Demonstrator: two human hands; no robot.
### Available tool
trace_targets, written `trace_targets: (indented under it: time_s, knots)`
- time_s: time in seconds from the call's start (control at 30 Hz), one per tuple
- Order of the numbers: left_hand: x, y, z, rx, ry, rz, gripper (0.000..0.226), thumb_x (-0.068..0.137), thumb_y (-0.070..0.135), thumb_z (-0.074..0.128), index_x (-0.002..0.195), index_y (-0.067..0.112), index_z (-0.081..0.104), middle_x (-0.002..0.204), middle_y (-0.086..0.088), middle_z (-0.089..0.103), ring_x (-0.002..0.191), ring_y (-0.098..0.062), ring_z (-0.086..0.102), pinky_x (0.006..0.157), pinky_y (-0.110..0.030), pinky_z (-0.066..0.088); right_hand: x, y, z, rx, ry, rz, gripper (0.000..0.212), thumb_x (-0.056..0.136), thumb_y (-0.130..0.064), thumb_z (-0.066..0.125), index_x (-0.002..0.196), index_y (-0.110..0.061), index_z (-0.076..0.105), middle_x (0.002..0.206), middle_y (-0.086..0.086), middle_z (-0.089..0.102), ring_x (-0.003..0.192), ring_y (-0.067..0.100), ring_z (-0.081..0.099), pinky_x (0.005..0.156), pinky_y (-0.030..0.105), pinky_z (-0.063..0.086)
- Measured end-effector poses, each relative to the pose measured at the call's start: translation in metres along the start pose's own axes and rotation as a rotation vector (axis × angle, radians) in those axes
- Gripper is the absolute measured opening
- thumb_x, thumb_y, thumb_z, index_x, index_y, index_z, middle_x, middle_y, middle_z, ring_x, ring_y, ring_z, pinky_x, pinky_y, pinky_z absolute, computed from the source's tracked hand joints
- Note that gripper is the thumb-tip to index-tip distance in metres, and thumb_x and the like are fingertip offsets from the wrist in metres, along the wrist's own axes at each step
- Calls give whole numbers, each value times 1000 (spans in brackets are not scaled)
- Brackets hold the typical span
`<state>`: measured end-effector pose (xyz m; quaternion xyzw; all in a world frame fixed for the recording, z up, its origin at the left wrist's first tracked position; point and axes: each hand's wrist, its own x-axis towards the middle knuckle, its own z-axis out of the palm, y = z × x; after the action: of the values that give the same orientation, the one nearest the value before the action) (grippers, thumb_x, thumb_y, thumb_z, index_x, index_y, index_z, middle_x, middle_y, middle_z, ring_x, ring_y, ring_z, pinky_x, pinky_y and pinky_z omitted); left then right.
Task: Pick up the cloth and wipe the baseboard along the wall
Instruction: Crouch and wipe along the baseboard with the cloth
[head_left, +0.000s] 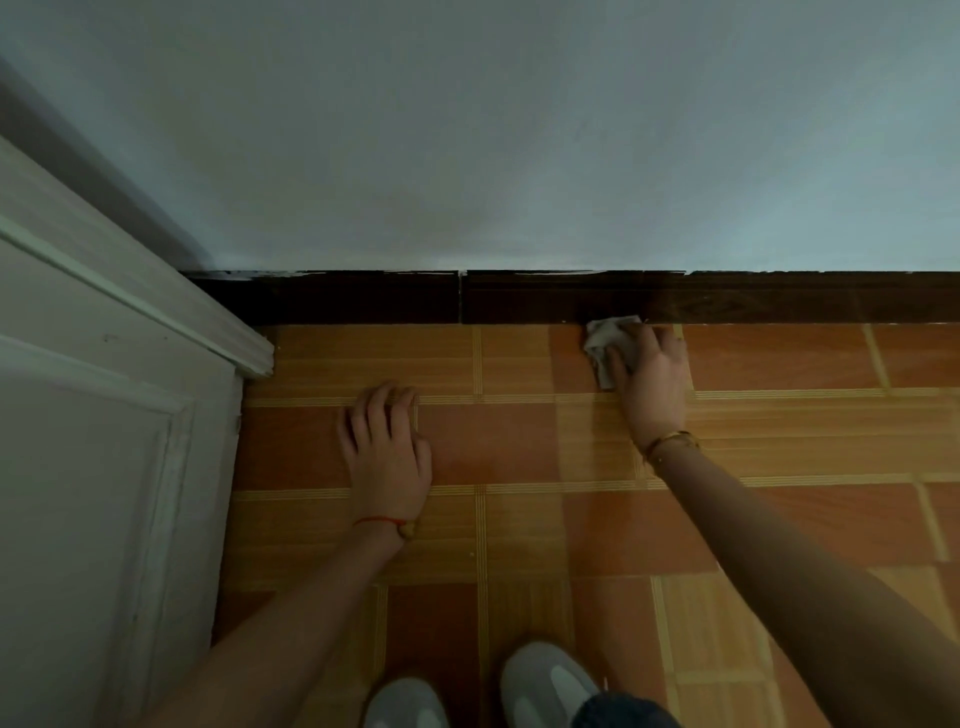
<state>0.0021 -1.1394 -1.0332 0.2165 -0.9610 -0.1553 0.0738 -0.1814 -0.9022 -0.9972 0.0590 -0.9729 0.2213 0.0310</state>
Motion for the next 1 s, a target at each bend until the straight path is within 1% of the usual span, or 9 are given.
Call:
trace_targets:
  time_s: [0.1,0.17,0.3,0.4,0.47,0.6,0.77,0.9,1.0]
  knots:
    - [1,0,-1,14,1,-3,52,89,23,36,136,10,51,143,-15,47,135,-37,42,118,-62,23,-1,-10,7,17,-33,-1,39,90,-14,62,128,-5,55,122,19,51,112,35,48,93,44,47]
    - [2,1,0,16,5,2,52,89,23,35,136,11,51,142,-15,48,135,-36,41,116,-63,24,-2,-17,11,41,-81,-74,39,90,-15,61,128,-7,54,121,18,52,113,34,46,94,44,47]
    - [2,4,3,19,10,40,50,90,21,36,137,12,52,142,-13,48,132,-33,42,116,-63,26,-6,-46,24,107,-168,-309,37,89,-17,63,124,-7,57,113,16,54,106,31,48,86,32,42]
    - [5,12,4,-20,34,38,49,89,20,39,136,12,54,141,-12,50,130,-30,43,116,-61,24,-10,-68,33,100,-198,-414,36,89,-15,65,121,-2,59,111,19,56,104,32,50,88,37,47]
    - [5,19,7,-38,37,40,49,90,20,40,136,12,54,141,-11,50,131,-31,44,117,-59,23,-9,-66,33,81,-190,-445,34,88,-16,65,119,-1,59,109,19,57,101,32,51,87,40,48]
    - [5,32,17,-26,16,44,49,90,21,41,137,13,54,142,-12,50,131,-33,44,117,-59,23,-2,-23,15,88,-126,-357,35,89,-17,65,121,-6,58,106,17,56,98,32,50,82,39,46]
    - [5,32,18,19,17,53,48,91,24,39,137,13,53,143,-12,49,133,-33,42,116,-60,24,11,45,-12,24,-9,-103,37,89,-18,64,123,-4,57,109,21,55,101,37,48,84,43,43]
    - [3,37,17,64,4,38,48,93,25,37,138,13,51,143,-13,48,133,-33,41,115,-61,27,9,39,-6,57,7,-88,34,91,-14,61,123,-4,56,109,20,54,102,34,47,85,43,46]
    - [2,40,15,103,-12,36,50,94,25,36,140,13,49,145,-13,46,134,-33,40,114,-60,28,5,15,4,115,-38,-154,33,89,-13,61,120,-6,57,111,17,53,105,32,48,86,42,48]
